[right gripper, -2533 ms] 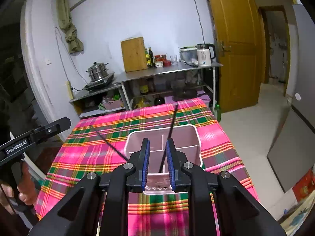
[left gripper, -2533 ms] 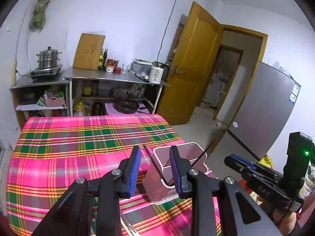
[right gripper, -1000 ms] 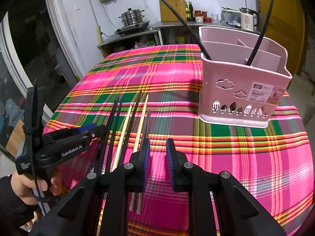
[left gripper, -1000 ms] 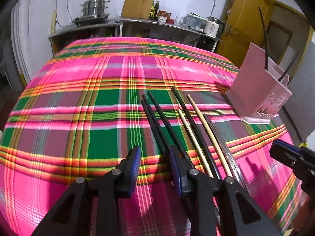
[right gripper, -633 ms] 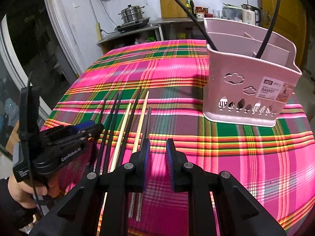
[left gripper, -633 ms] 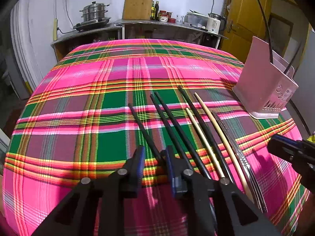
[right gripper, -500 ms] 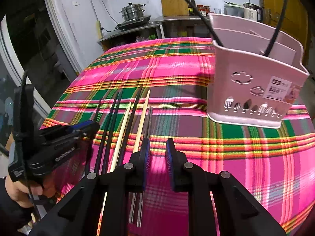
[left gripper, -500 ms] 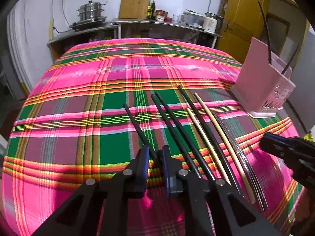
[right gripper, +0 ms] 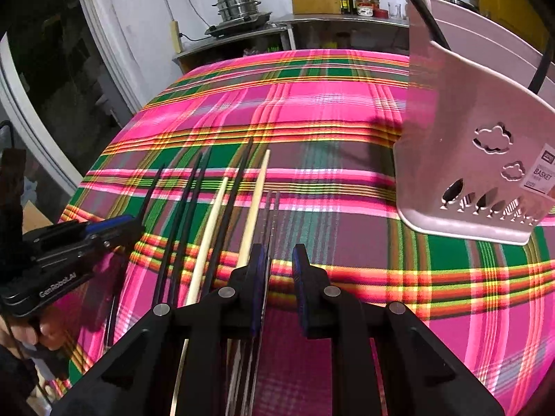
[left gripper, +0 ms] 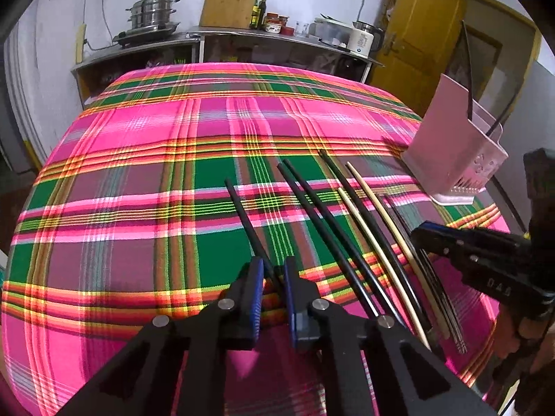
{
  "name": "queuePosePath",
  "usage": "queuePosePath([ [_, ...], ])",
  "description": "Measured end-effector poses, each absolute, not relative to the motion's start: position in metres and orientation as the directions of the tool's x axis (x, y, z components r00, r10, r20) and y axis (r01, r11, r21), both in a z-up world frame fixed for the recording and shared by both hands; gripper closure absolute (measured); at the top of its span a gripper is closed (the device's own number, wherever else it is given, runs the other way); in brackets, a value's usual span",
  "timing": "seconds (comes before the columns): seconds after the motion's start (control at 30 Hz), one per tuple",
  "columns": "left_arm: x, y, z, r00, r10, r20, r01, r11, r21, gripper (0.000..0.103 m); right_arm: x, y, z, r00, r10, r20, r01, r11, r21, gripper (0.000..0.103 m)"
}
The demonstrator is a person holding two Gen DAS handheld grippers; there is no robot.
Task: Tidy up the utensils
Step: 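Close the right tool on a black chopstick while the left tool grasps another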
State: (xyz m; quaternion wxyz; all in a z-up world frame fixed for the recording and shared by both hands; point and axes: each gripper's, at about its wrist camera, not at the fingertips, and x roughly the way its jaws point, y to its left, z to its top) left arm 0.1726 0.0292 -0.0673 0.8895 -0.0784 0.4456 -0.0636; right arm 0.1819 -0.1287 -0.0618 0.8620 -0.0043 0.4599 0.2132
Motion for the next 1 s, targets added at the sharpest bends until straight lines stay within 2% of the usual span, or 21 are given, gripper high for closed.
queuePosePath([
  [0.33,0.193,0.028,-0.069,0.583,-0.158,-0.797,-0.026,0.977,-0.212,0.091,0.189,-0.118,-0.060,0.495,0.313,-0.810,-0.365,0.922,0.133,0.089],
  [0.47,0.199,0.022,-0.069,0.585,-0.124,-0.802,-0.020,0.986,-0.167,0.091,0.195,-0.110,-0.060,0.501,0.290,-0.815,-0.364,0.925,0.105,0.089],
  [0.53,0.201,0.017,-0.069,0.587,-0.105,-0.803,-0.010,0.990,-0.138,0.091,0.198,-0.109,-0.060,0.506,0.281,-0.815,-0.365,0.927,0.093,0.093],
  [0.6,0.202,0.016,-0.069,0.586,-0.096,-0.805,-0.005,0.993,-0.122,0.093,0.201,-0.110,-0.061,0.502,0.286,-0.816,-0.360,0.927,0.104,0.096],
  [1.0,0.190,0.019,-0.044,0.604,-0.158,-0.781,0.030,0.984,-0.176,0.098,0.184,-0.126,-0.030,0.520,0.363,-0.774,-0.360,0.914,0.186,0.098],
])
